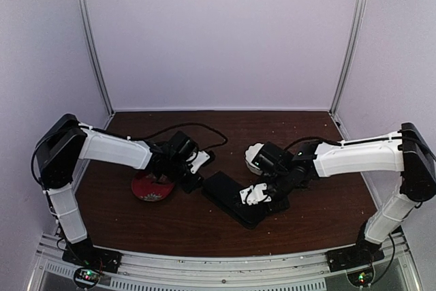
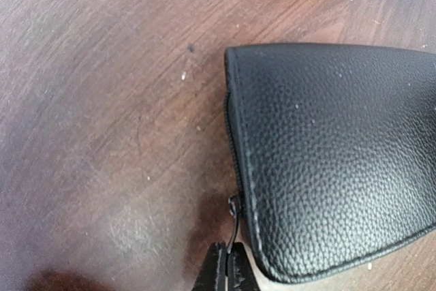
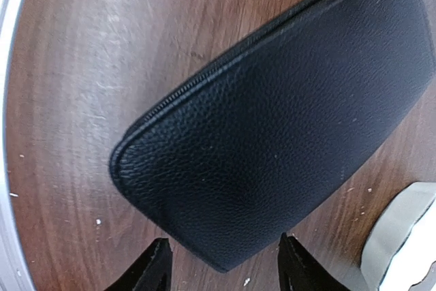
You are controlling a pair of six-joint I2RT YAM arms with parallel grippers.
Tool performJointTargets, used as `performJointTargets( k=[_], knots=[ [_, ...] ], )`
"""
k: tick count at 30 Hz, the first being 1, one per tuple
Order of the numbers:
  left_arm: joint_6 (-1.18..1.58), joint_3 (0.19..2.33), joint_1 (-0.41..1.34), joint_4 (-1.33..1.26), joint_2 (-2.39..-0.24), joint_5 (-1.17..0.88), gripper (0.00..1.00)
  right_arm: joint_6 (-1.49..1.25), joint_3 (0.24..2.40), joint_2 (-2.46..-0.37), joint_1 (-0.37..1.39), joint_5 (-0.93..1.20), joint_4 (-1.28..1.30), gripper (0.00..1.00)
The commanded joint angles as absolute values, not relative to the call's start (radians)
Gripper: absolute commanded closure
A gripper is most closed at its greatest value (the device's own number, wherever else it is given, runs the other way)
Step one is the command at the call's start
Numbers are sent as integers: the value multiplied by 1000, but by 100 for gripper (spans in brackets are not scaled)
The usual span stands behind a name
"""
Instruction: Sort the hair-cutting tools
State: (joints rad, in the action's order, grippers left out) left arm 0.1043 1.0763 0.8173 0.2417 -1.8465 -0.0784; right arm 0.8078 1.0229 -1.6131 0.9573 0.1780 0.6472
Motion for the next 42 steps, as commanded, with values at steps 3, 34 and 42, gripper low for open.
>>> performJointTargets(
  k=[3, 34, 42],
  knots=[
    [69, 1140, 794, 219, -1876, -78, 100, 752, 1111, -1557, 1011, 181, 643, 46],
    [63, 1160, 793, 231, -1890, -156, 100, 420, 1200, -1818, 1073, 47, 324, 37],
    [67, 1158, 793, 232, -1890, -172, 100, 393, 1253, -1855, 1073, 53, 345, 34]
  ],
)
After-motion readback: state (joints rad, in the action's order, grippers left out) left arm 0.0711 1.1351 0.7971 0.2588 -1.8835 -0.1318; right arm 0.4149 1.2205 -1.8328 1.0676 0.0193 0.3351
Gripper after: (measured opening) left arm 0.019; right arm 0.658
